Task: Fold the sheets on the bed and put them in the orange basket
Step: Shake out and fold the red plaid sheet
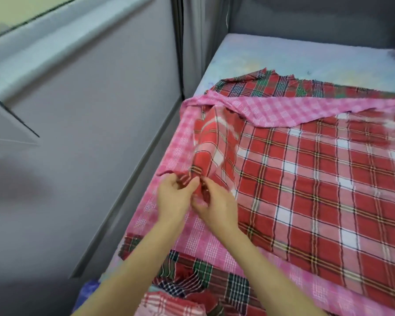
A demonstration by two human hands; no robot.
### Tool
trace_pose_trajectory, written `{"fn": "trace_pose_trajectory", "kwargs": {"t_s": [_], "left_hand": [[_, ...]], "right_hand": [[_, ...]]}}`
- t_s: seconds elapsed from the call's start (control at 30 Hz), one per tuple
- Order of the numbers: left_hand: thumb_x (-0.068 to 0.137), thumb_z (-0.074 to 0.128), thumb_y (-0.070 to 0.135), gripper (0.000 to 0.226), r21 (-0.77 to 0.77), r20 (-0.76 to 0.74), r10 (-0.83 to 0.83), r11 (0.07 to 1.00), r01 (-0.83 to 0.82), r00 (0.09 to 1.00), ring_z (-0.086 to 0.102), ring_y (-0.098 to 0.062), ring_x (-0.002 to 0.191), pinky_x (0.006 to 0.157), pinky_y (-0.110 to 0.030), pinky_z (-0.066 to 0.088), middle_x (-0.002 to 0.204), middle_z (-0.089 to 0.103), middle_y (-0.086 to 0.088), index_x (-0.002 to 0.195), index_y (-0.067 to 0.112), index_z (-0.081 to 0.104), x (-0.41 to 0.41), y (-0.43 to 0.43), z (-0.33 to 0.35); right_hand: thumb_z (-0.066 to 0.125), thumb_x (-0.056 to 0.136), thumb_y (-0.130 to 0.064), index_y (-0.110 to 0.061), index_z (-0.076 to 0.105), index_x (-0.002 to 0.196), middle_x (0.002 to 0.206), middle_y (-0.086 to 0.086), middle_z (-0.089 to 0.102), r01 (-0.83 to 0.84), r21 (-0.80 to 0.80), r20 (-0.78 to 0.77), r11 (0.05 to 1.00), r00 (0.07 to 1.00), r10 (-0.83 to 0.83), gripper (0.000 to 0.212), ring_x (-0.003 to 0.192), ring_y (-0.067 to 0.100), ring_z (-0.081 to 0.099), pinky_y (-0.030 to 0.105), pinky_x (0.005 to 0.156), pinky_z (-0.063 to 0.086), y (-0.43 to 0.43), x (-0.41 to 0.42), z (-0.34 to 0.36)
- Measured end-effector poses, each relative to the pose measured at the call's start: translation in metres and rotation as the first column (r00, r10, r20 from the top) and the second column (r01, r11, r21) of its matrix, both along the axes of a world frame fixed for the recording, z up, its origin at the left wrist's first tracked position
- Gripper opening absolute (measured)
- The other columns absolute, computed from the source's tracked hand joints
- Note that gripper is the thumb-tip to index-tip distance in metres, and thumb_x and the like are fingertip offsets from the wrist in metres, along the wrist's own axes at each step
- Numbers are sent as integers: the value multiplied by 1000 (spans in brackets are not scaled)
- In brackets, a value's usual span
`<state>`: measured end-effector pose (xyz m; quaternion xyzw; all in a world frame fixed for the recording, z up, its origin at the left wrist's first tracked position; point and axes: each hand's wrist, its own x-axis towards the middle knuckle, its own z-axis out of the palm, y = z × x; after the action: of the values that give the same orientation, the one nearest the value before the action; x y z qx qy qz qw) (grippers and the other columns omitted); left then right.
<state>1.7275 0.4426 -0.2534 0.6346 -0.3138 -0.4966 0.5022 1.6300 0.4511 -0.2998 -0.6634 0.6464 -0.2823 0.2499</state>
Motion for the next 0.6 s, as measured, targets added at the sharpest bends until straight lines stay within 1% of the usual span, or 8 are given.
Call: {"fn": "trace_pose_trajectory", "kwargs": {"t_s": [0.1, 0.2, 0.27, 0.33, 0.4, 0.47, 0.53, 0.6], "left_hand": [[81, 64, -8, 17, 59, -203, 54, 997, -43, 978, 64, -17, 64, 54, -25, 51, 76, 68, -5, 83, 9, 61, -13, 22, 42], [83, 58, -10, 15, 311, -470, 217, 948, -69, 855, 56, -11, 37, 36, -17, 44, 49, 60, -7, 78, 4, 55, -11, 26, 57], [83, 58, -9, 18, 349, -458, 265, 931, -103, 848, 51, -10, 31, 30, -16, 41, 40, 53, -5, 81, 9, 54, -16, 40, 71], [82, 61, -10, 19, 319, -419, 260, 939, -127, 870, 56, -13, 47, 31, -19, 44, 53, 58, -9, 91, 7, 56, -33, 60, 92], [81, 62, -12, 14, 214, -411, 220, 967, -141, 885, 58, -17, 60, 36, -23, 49, 60, 62, -10, 80, 1, 56, -56, 78, 119], [81, 66, -5, 11, 58, -270, 113, 993, -100, 956, 62, -20, 67, 51, -26, 57, 71, 64, -8, 77, 3, 60, -87, 94, 144], [81, 70, 6, 5, -107, 2, 22, 994, -22, 1000, 66, -25, 73, 68, -36, 59, 76, 66, -5, 78, 8, 66, -123, 112, 163], [83, 68, 14, 11, -237, 289, -9, 968, 80, 957, 59, -22, 69, 67, -33, 54, 71, 63, -3, 73, 11, 65, -150, 124, 179]], "right_hand": [[50, 72, -15, -10, 68, 88, 77, 6, 69, 184, -131, 140, 974, 976, -166, 25, 72, 28, 63, 28, 61, 36, 31, -3, 48], [57, 79, -7, -10, 69, 82, 68, 4, 66, 218, -149, 113, 965, 973, -202, 12, 59, 19, 54, 26, 58, 31, 70, -22, 81], [59, 81, -6, -10, 69, 84, 69, 4, 66, 225, -112, 78, 968, 973, -217, 11, 60, 15, 49, 27, 59, 31, 105, -45, 100], [58, 81, -5, -11, 70, 88, 73, 5, 68, 269, -75, 66, 960, 962, -265, 15, 62, 15, 50, 27, 59, 32, 132, -69, 112], [57, 84, -6, -12, 72, 96, 82, 5, 71, 299, -37, 21, 954, 954, -298, 20, 69, 18, 57, 29, 61, 36, 151, -93, 126], [56, 88, -11, -16, 71, 102, 92, 2, 72, 269, -8, -24, 963, 963, -270, 22, 85, 22, 64, 31, 71, 43, 170, -117, 140], [55, 90, -17, -22, 69, 109, 101, -4, 72, 235, 9, -34, 972, 971, -235, 24, 96, 18, 64, 29, 81, 46, 198, -148, 154], [55, 91, -22, -26, 63, 119, 109, -8, 70, 229, 26, -63, 973, 972, -227, 30, 102, 13, 62, 27, 86, 46, 221, -175, 160]]}}
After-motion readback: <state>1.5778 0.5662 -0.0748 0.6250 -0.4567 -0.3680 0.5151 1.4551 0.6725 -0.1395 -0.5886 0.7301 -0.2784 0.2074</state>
